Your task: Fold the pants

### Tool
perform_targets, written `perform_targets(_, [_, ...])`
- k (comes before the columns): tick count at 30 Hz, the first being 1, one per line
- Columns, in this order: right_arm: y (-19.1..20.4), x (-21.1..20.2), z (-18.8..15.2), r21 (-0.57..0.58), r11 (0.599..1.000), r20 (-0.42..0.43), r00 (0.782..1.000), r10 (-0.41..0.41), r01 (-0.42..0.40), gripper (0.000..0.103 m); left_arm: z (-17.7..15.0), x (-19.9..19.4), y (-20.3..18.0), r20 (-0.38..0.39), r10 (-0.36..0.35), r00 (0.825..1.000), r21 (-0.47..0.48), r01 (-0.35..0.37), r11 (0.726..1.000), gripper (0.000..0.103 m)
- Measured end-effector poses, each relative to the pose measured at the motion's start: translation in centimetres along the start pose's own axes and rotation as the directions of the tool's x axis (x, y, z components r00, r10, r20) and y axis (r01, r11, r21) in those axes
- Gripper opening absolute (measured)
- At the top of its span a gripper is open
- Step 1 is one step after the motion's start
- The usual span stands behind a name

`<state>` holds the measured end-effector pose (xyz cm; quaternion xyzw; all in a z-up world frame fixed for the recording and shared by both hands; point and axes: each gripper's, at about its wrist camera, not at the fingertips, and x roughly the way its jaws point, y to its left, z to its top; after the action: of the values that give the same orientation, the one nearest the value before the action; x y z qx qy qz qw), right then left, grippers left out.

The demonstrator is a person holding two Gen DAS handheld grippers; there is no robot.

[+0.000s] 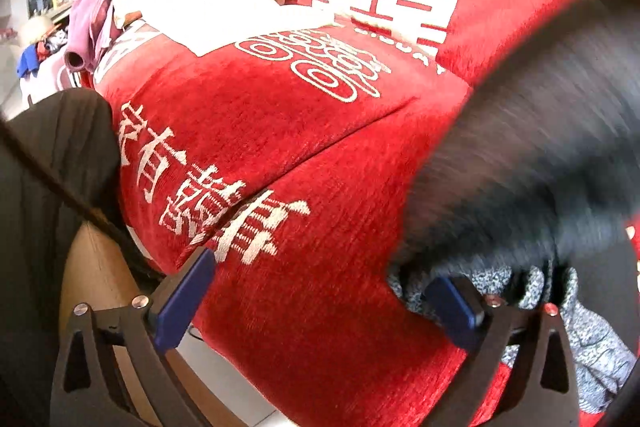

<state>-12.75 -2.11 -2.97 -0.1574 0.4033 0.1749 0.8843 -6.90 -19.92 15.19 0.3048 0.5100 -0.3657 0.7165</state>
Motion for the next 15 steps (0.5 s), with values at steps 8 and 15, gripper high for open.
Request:
perform_targets(8, [-1.4, -0.5, -0.2, 0.073, 0.996, 0.034, 0.998, 0.048, -0.05, 0.102, 4.4, 11.1, -10.2, -0.229, 0.156, 0.961, 0.288, -0.086, 0.954, 0.026])
perform_targets(15, [-2.7, -0.7, -0.4, 0.134, 0.983, 0.058, 0.992, 0.116, -0.123, 0.103, 6.7, 13.5, -9.8, -0.347, 0.122, 0.93, 0.242, -0.037, 0.97, 0.038])
